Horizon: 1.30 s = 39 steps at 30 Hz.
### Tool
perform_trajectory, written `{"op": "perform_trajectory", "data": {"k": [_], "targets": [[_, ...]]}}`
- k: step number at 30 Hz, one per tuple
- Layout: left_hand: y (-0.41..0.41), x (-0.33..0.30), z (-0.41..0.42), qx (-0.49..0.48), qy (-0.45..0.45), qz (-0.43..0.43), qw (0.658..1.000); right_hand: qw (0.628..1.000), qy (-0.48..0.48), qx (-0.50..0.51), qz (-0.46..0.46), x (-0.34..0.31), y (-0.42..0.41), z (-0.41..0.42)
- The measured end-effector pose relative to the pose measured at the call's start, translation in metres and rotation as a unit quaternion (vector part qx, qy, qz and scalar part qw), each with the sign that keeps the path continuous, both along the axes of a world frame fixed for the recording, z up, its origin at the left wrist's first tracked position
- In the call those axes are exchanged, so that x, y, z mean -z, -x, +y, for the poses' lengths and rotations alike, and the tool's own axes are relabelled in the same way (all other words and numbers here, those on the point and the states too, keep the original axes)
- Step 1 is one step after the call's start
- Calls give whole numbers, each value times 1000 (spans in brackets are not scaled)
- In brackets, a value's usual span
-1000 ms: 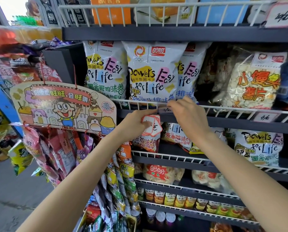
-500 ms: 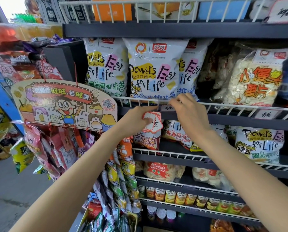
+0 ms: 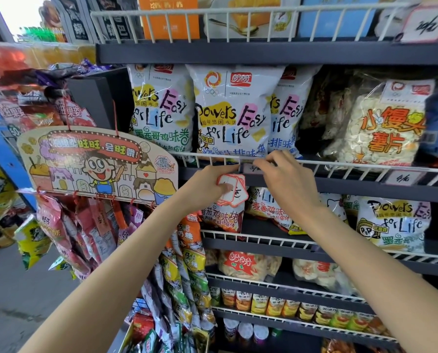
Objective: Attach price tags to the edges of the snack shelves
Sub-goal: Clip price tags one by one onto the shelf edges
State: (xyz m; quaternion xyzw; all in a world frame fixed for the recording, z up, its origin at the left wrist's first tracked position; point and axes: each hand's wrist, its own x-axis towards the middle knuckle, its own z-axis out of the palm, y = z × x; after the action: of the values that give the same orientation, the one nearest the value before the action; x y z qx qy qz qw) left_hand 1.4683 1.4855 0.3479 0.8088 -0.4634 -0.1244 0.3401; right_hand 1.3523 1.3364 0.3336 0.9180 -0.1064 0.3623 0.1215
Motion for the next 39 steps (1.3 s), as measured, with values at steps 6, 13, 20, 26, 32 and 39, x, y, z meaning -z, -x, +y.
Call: {"op": "perform_trajectory", "data": {"k": [6, 13, 20, 26, 32, 39], "targets": [[5, -8, -2, -6, 0, 8, 1000, 1000, -18, -3, -13, 4, -1, 2], [15, -12, -2, -23, 57, 51, 997, 1000, 8, 8, -11, 5, 2, 0], [18, -1, -5, -82, 140, 122, 979, 988, -155, -12, 1, 3, 6, 7], [31, 19, -18, -54, 125, 100, 985, 914, -402, -36, -27, 10, 27, 7], [62, 40, -43, -25, 68, 66, 995, 776, -627, -76, -9, 21, 61, -5], [103, 67, -74, -39, 27, 105, 993, 730, -680, -66, 0, 48, 97, -41]]}}
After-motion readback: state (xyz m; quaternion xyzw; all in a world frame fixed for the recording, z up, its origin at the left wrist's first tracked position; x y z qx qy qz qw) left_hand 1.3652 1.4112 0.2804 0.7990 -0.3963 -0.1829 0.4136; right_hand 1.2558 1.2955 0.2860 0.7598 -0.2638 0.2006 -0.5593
